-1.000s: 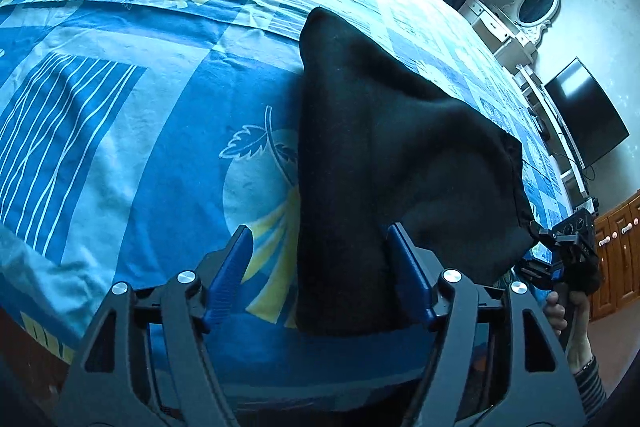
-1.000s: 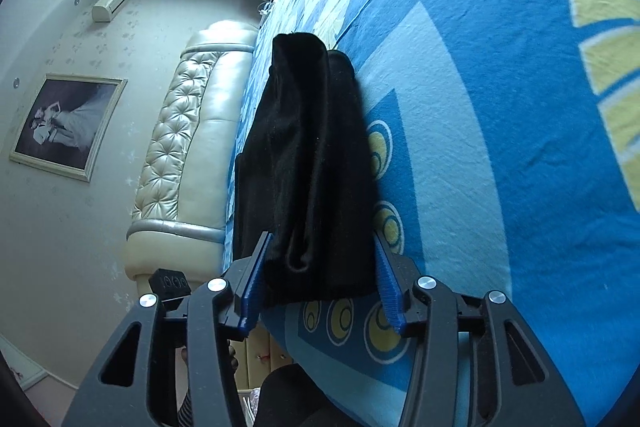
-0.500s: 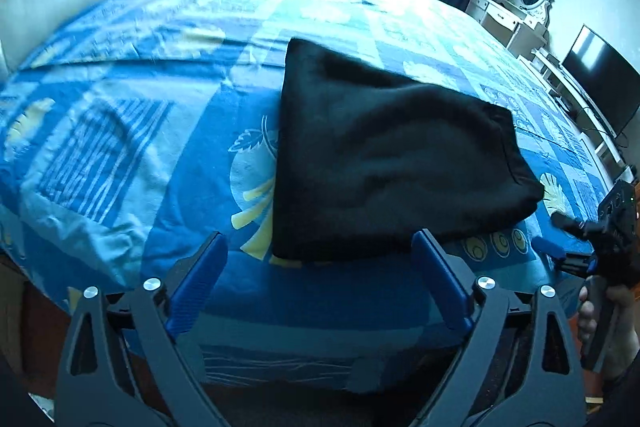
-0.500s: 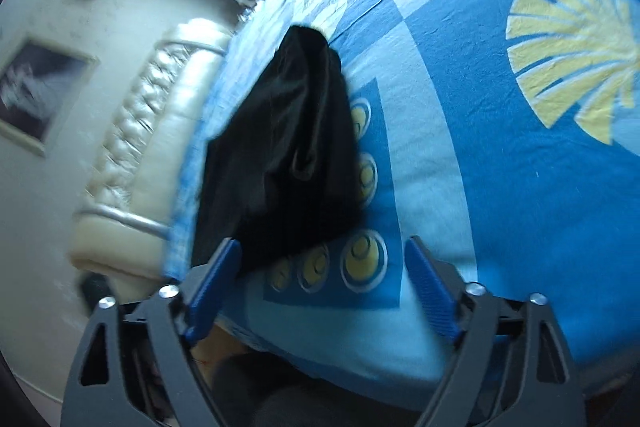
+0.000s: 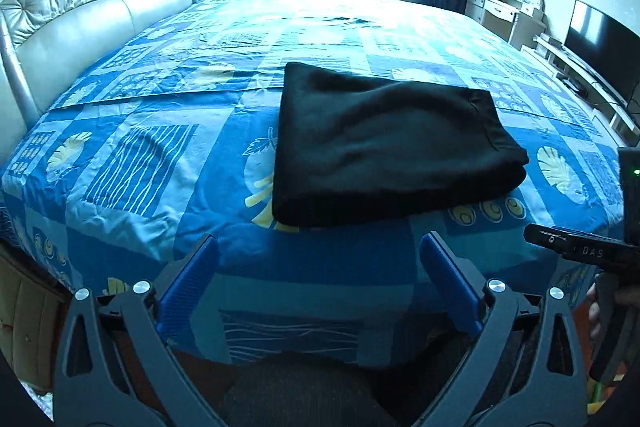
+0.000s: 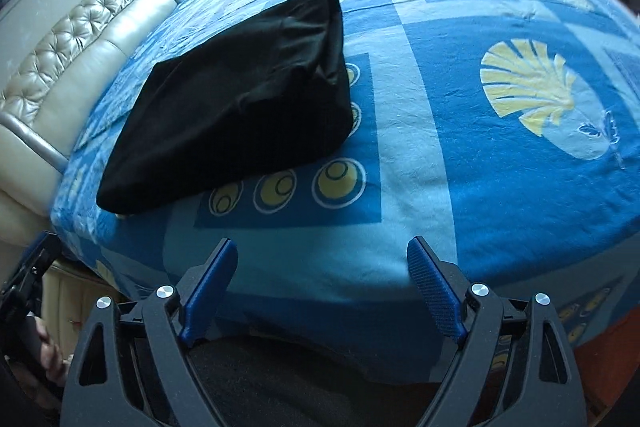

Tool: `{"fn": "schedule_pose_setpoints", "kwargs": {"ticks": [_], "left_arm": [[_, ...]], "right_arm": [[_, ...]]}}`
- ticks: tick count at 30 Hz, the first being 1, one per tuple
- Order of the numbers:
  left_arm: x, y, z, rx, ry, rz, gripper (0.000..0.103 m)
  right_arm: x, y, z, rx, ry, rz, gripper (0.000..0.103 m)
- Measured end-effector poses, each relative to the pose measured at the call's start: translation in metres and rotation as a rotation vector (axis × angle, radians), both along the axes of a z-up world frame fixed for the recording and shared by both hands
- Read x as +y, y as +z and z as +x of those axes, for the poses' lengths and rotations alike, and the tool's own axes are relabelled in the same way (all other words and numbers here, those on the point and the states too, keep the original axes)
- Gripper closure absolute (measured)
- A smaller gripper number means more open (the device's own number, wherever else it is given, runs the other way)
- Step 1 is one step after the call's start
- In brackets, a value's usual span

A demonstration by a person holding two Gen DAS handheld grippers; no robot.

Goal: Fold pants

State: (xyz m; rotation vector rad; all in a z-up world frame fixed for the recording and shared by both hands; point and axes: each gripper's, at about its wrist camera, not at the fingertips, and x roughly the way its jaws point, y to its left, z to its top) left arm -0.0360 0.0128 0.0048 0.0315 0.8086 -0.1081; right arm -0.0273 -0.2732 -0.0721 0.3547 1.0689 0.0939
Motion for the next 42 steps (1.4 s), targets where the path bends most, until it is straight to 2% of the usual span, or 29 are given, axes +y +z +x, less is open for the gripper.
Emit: {"fn": "schedule_pose_setpoints", "kwargs": {"ticks": [5,9,13,20,26,34,42], "left_arm": [[0.002,-0.006,-0.003,0.002,0.045,-0.006,0.003],[0.000,-0.007,-0.001,-0.004,0.045,0.016,0.003],[-0.001,-0.007,-0.003,-0.025,0.043,0.004,0.003],[-0.003,-0.007,-0.001,-0.004,0.026,-0.016,0.003],[-0.005,-0.009,0.001,0.007,0.032,0.010,0.003],[-0.010,-0.009,-0.001,-0.004,0.021,0.046,0.003],[-0.007,-0.011,0.001,0.022,0.032,0.032,0.003]], "right_arm": [[0.015,0.006,-0.004,-0.038,0.030,-0.043,0.017],[0.020,0.012,-0.007,-0.080,0.032,-0.083,0.017],[0.020,0.013,-0.008,-0.091,0.023,-0.104,0.017],[0.027,0.009,-0.007,-0.090,0.036,-0.125,0.017],[0.033,0.008,-0.007,-0.089,0.062,-0.138,0.017],[0.026,0.010,-0.006,-0.092,0.038,-0.135,0.017],[0.025,0.009,-0.006,-0.089,0.026,-0.137,0.017]]}}
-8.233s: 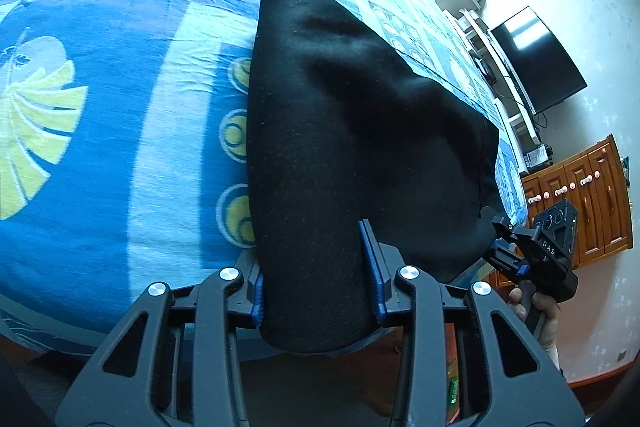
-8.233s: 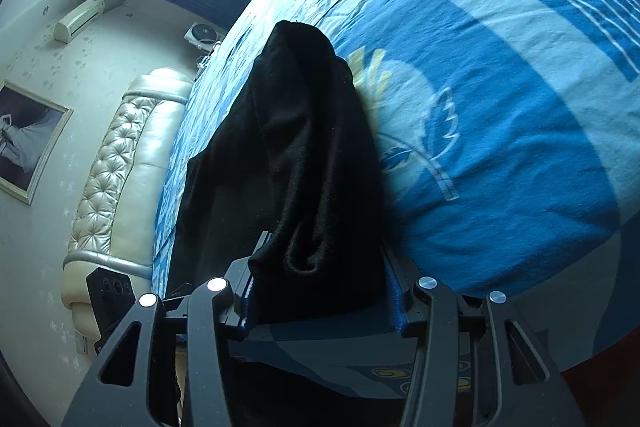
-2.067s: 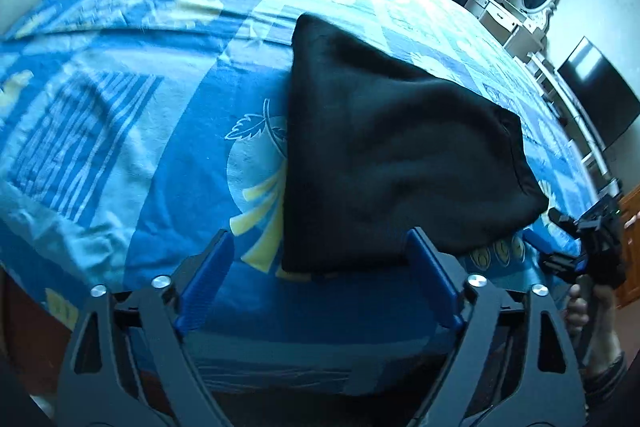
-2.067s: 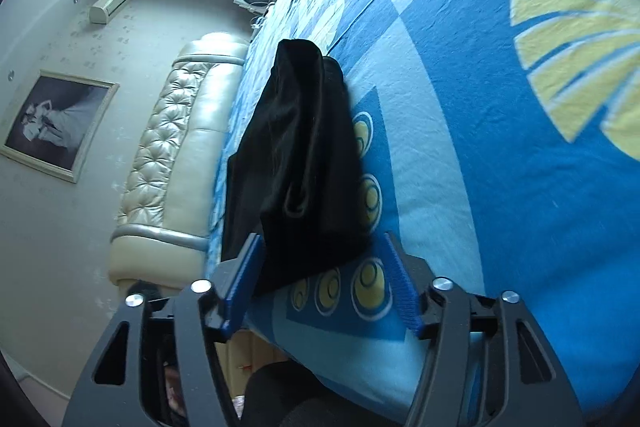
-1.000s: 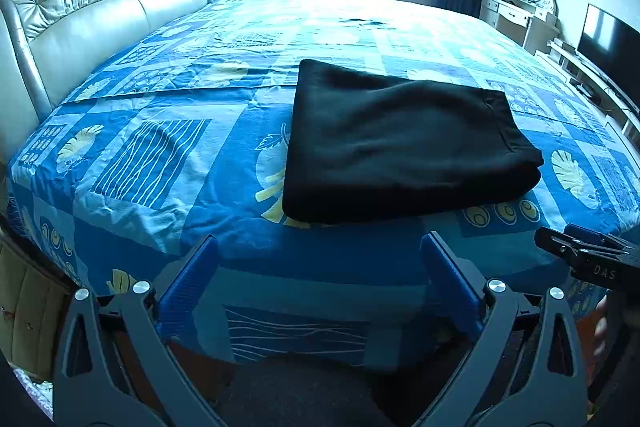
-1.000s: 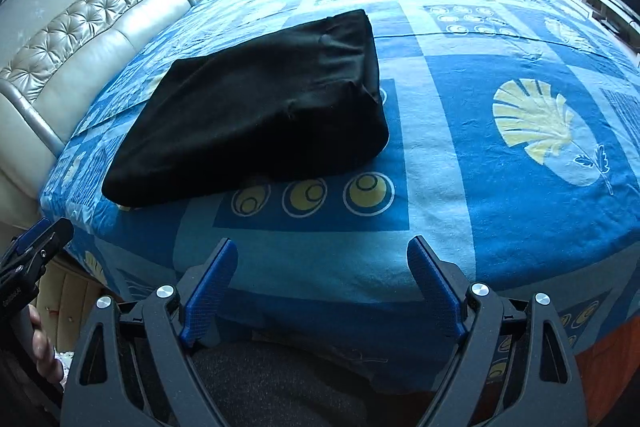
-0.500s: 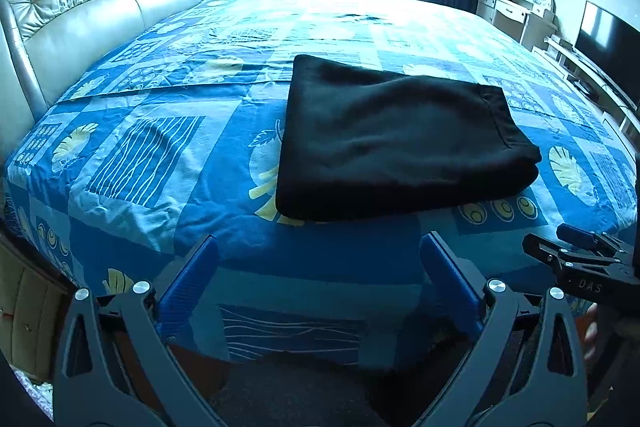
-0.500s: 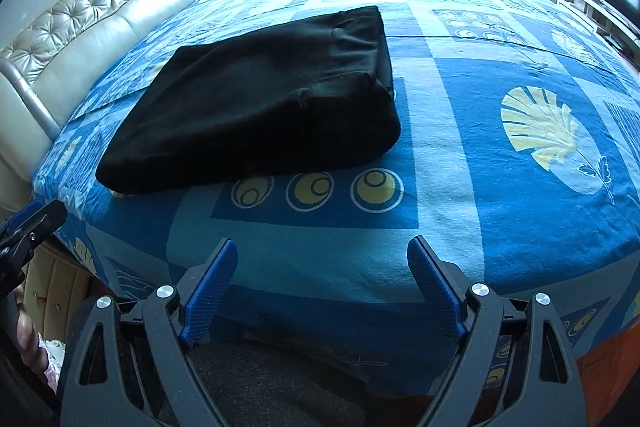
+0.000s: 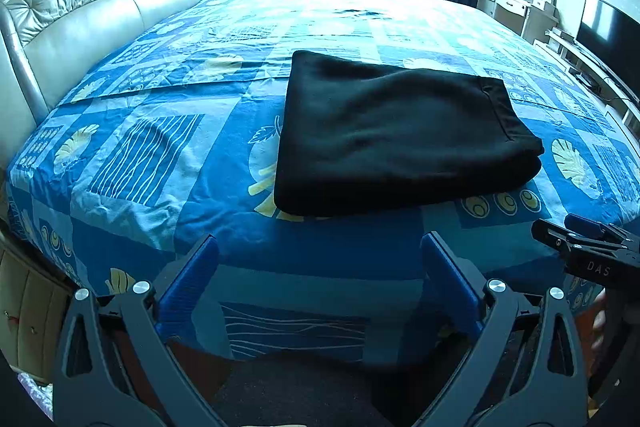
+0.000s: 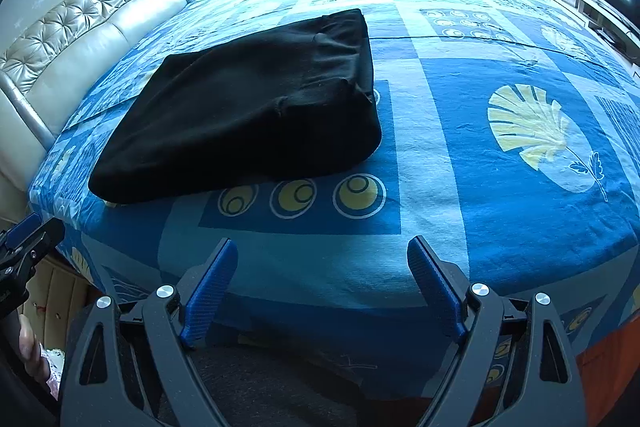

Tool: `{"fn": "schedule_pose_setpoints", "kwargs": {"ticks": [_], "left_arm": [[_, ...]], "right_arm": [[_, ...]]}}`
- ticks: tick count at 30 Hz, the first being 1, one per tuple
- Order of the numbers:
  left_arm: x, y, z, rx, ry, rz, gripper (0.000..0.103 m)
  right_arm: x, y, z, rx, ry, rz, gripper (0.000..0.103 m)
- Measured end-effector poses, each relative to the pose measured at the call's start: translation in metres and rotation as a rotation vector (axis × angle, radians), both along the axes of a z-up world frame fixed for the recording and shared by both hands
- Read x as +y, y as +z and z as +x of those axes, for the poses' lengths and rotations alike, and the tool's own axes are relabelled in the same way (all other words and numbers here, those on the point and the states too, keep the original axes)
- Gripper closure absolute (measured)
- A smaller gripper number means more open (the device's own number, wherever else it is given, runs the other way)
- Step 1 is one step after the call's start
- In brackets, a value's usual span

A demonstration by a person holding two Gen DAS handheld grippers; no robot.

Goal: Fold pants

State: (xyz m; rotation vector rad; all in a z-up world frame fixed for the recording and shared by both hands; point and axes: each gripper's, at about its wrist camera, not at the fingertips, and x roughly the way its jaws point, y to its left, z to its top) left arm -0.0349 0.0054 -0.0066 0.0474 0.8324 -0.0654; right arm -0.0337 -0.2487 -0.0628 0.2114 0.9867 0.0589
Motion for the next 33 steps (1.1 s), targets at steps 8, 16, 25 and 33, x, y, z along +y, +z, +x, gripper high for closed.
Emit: {"fn": "schedule_pose_setpoints", "kwargs": {"ticks": [8,16,25,33], "left_arm": [[0.0015,-0.0009,0.0006,0.012,0.013,-0.001,0.003],[0.0015,0.0005,0.0007,0.004,0.016,0.005,0.003],[0.0035,0.0014,0.0015,0.006,0.027,0.006,0.003],[0.0032,0.0014,0.0020,0.006,0.030,0.010,0.003]], "right_arm": [[0.0011,-0.0013,-0.0001,0.005,0.007,0.003,0.017],[0.0028,-0.0009,-0.0007,0.003,0.012,0.005,0.017],[0.0051,-0.0011,-0.0012,0.008,0.018,0.007,0.017],[0.0076,-0.0022,-0.0019,0.012,0.023,0.008,0.017]]}}
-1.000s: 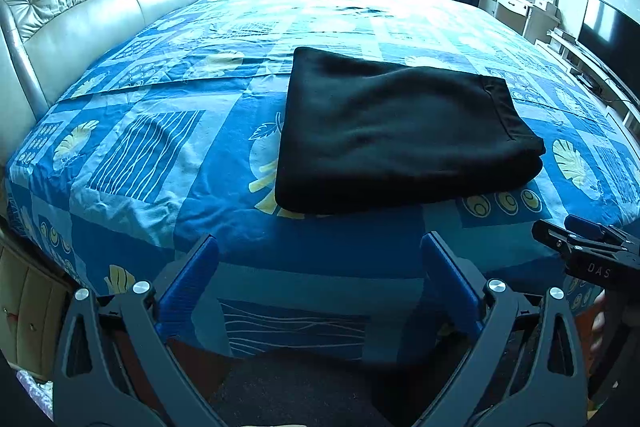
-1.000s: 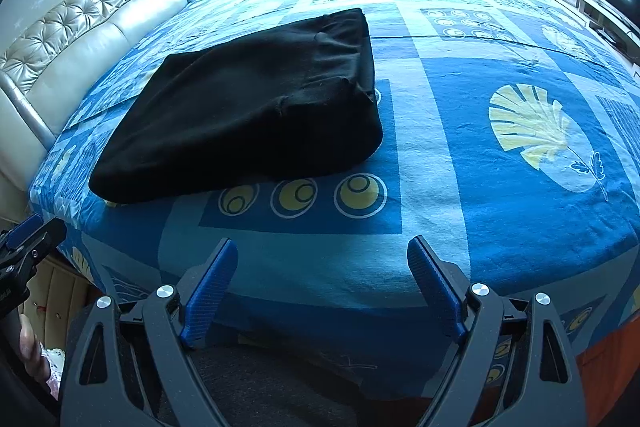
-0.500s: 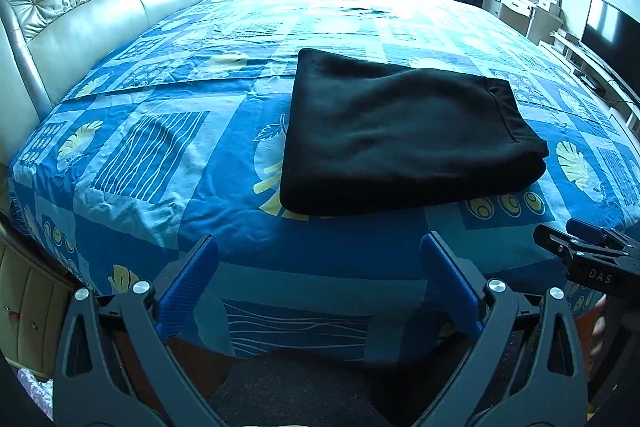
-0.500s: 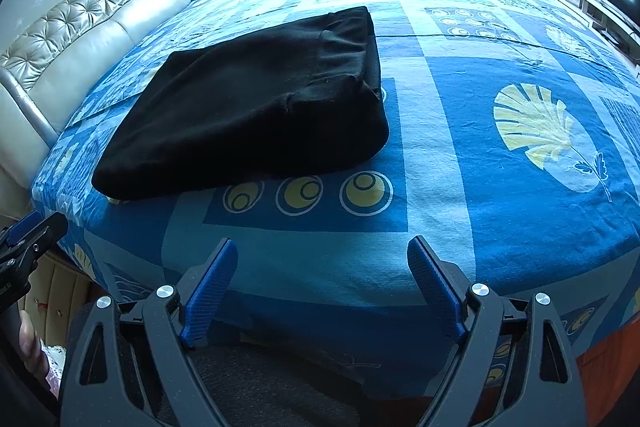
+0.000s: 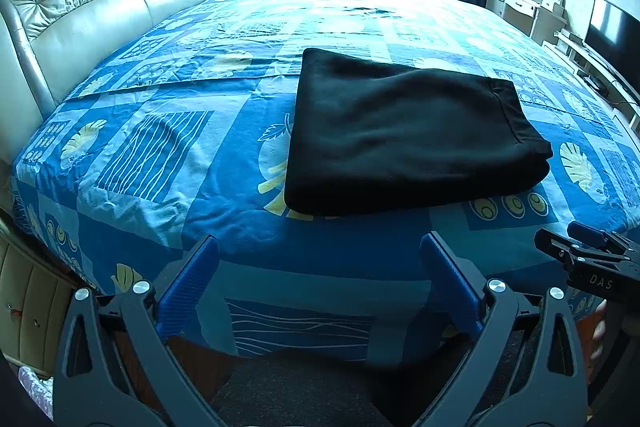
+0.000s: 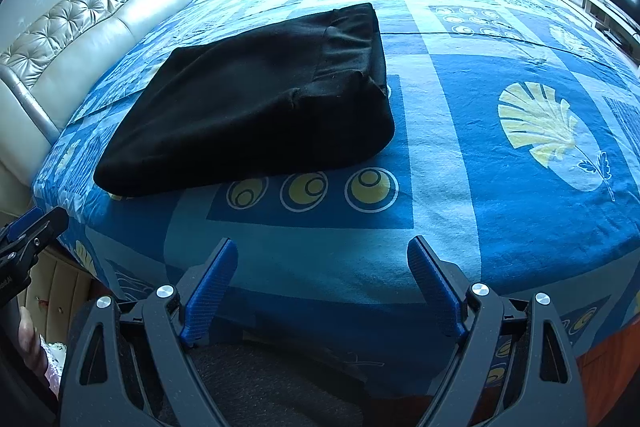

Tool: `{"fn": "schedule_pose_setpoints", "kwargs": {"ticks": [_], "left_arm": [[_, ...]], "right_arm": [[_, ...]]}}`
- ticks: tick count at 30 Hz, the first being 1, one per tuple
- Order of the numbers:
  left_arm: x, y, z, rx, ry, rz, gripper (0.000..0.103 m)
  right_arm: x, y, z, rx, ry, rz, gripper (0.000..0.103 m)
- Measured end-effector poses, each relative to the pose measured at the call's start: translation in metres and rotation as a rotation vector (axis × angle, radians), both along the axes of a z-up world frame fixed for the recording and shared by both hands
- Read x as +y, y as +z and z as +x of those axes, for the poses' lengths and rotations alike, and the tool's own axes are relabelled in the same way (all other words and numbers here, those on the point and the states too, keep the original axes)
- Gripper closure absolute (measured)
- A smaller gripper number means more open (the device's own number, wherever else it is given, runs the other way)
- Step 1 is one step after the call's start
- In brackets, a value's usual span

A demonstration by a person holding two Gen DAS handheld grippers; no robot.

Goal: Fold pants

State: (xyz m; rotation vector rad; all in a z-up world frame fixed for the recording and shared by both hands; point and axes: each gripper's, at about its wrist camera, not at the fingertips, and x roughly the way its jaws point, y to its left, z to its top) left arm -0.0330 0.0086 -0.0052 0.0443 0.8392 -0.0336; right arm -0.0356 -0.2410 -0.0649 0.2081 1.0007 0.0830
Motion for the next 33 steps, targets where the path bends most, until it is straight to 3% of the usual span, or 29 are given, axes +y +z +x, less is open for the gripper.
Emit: {"fn": "schedule_pose_setpoints", "kwargs": {"ticks": [22,26,31,33], "left_arm": [[0.000,0.003,-0.001,-0.006,0.005,-0.003,0.003],[-0.002,0.013,0.003,-0.046,0.072,0.086,0.002],[0.026,0.038,0.020,-0.079,0.024,-0.096,0.003],[0.037,0.043,0.038,-0.092,0.020,-0.088,0.003]], "right_arm": [[0.004,-0.004,0.002,0.017,0.028,0.004,0.017],[0.003,-0.003,0.002,0.015,0.028,0.010,0.017],[-0.003,0.006,0.008,0.020,0.031,0.076,0.017],[-0.013,0.026,0.021,-0.019,0.033,0.121,0.017]]}}
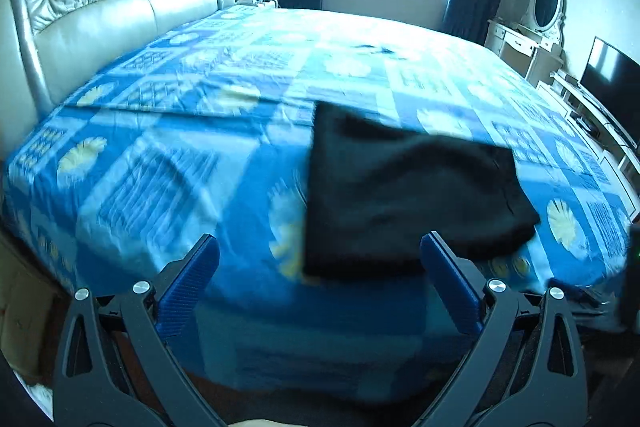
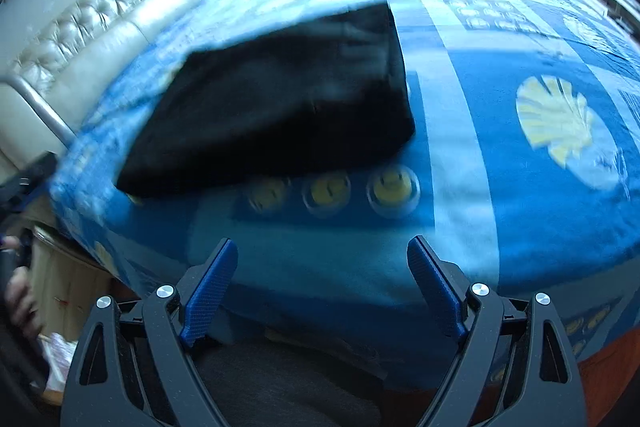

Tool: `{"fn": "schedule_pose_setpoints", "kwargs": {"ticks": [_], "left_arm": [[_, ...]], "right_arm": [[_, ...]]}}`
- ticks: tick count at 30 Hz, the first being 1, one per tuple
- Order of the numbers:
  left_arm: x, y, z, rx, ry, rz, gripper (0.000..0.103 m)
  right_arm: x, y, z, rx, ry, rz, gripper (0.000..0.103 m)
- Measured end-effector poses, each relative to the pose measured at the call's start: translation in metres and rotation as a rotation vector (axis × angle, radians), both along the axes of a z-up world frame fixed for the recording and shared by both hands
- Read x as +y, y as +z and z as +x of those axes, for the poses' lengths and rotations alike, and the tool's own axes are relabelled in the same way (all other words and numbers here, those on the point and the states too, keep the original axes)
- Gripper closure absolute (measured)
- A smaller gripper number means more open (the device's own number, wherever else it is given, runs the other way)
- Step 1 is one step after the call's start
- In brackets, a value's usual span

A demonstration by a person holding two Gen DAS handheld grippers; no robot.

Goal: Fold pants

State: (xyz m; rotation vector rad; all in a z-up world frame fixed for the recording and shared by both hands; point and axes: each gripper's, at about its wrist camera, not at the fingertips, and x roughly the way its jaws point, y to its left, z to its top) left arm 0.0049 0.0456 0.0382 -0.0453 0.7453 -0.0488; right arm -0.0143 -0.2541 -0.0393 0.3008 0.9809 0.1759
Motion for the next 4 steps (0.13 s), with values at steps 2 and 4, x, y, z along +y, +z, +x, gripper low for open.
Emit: {"fn": "schedule_pose_setpoints", "kwargs": {"ticks": [2,4], "left_arm": [[0.015,0.001,0.031,-0.040,0.056,0.095,0.003],[0.034,-0.008,0.071,-0.069,0.106,0.184,0.002]], "right_arm": [[-0.017,0.025,0.026,-0.085,-0.018,-0.012,0.017],[-0.037,0.041,0.063,-0.155,-0.066,-0.058,0.016]]}}
